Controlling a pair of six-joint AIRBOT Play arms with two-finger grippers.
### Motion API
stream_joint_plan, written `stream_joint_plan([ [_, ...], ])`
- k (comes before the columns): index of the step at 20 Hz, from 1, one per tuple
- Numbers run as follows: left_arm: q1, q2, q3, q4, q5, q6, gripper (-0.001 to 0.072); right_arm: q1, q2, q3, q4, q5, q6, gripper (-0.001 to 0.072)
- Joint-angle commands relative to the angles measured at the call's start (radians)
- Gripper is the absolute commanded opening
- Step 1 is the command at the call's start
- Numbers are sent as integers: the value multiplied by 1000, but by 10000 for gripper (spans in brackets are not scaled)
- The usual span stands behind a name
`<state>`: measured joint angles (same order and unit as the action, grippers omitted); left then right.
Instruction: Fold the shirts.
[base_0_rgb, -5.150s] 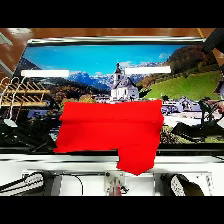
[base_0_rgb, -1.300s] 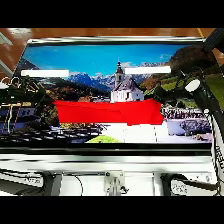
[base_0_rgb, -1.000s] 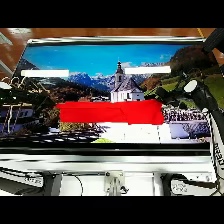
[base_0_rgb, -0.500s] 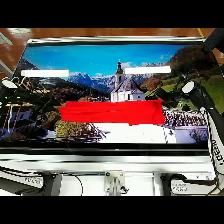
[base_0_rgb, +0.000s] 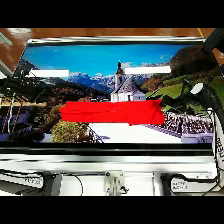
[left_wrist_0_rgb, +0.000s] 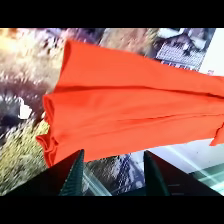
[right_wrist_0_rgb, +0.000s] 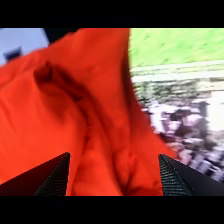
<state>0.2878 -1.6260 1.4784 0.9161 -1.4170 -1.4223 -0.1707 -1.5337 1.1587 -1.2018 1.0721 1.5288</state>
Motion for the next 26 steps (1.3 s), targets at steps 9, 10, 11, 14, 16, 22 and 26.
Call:
stream_joint_plan([
  [9,-95,12,19,0,-18,-4,392,7,-166,0,107,-32,8,661],
  [10,-105,12,20,0,-16,-5,392,16,-167,0,114,-31,3,514],
  [11,-115,12,20,0,-16,-5,392,24,-167,0,119,-30,-6,267],
  [14,-149,12,20,0,-17,-4,393,24,-154,1,238,-22,-95,68],
  [16,-175,12,20,0,-16,-4,392,24,-105,1,325,-21,-164,68],
  [22,-327,9,19,-50,119,-4,52,24,233,1,404,67,-142,68],
  [26,-462,7,19,-137,291,-4,29,24,460,1,420,166,-50,68],
])
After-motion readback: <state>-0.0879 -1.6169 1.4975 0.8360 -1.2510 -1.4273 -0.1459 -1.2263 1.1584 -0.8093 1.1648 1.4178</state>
